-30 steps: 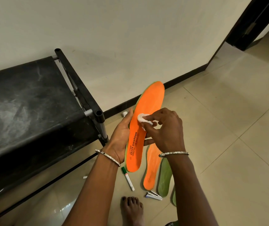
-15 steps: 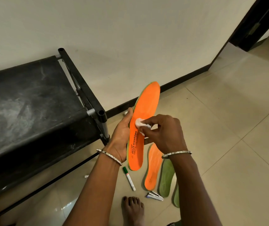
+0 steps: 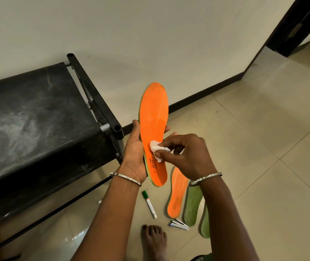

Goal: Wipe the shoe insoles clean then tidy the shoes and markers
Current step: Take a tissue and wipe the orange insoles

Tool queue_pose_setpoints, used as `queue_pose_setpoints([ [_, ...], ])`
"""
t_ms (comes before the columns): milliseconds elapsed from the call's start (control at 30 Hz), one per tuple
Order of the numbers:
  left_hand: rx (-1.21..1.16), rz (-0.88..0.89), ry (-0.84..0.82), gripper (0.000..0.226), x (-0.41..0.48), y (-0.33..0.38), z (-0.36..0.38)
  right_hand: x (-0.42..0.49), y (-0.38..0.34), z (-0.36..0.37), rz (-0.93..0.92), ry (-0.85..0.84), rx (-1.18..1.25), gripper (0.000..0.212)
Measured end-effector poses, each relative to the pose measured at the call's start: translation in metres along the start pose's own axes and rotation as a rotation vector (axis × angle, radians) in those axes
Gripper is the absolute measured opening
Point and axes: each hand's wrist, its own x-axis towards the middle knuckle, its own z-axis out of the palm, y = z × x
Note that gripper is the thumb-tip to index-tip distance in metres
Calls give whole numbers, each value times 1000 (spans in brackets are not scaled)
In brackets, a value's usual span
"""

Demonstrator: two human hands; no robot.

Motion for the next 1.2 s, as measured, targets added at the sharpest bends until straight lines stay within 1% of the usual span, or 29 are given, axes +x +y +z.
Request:
queue_pose_setpoints([
  [67, -63, 2, -34, 86, -2, 0, 3, -3, 0, -10, 36, -188, 57, 18],
  [133, -92, 38, -29, 89, -2, 0, 3, -6, 1, -17, 84, -384, 129, 21],
  [167, -101, 53, -21, 90, -1, 0, 3, -7, 2, -20, 98, -432, 152, 21],
  [200, -111, 60, -17, 90, -1, 0, 3, -8, 3, -20, 102, -447, 159, 21],
  [300, -120, 51, -13, 90, -2, 1, 4, -7, 0, -17, 70, -390, 126, 20],
  [467, -126, 41, 3, 86, -3, 2, 3, -3, -9, 0, 25, -130, 25, 32],
  [500, -128, 37, -2, 86, -4, 3, 4, -3, -10, 0, 24, -139, 40, 30],
  [533, -127, 37, -4, 86, -5, 4, 4, -3, -10, -2, 28, -196, 92, 27],
  [633, -122, 58, 13, 88, -6, 3, 6, -6, -7, -13, 84, -468, 313, 21],
  [700, -133, 66, 13, 90, -5, 3, 6, -8, -6, -15, 87, -540, 367, 22],
  [733, -140, 67, 12, 90, -4, 3, 6, -8, -5, -14, 77, -518, 355, 22],
  [767, -143, 66, 11, 89, -4, 2, 6, -7, -6, -12, 60, -462, 328, 22],
  [867, -148, 35, 24, 85, -4, 1, 6, -1, -7, 2, 5, -173, 185, 19],
  [900, -150, 27, 27, 85, -4, 1, 7, 0, -7, 6, -13, -98, 148, 19],
  [933, -151, 27, 27, 85, -4, 0, 7, 1, -8, 8, -21, -67, 137, 18],
  [967, -155, 27, 23, 85, -4, 1, 7, 1, -9, 7, -14, -79, 145, 19],
  [1000, -154, 29, 18, 85, -3, 1, 7, 1, -9, 4, 3, -127, 160, 19],
  [1133, -100, 61, 22, 87, -3, 0, 6, -5, -7, -15, 74, -457, 280, 21],
  [1167, -95, 60, 19, 87, -4, 0, 6, -6, -7, -16, 71, -497, 305, 20],
  [1200, -94, 58, 19, 87, -4, 0, 6, -7, -7, -16, 67, -502, 305, 20],
])
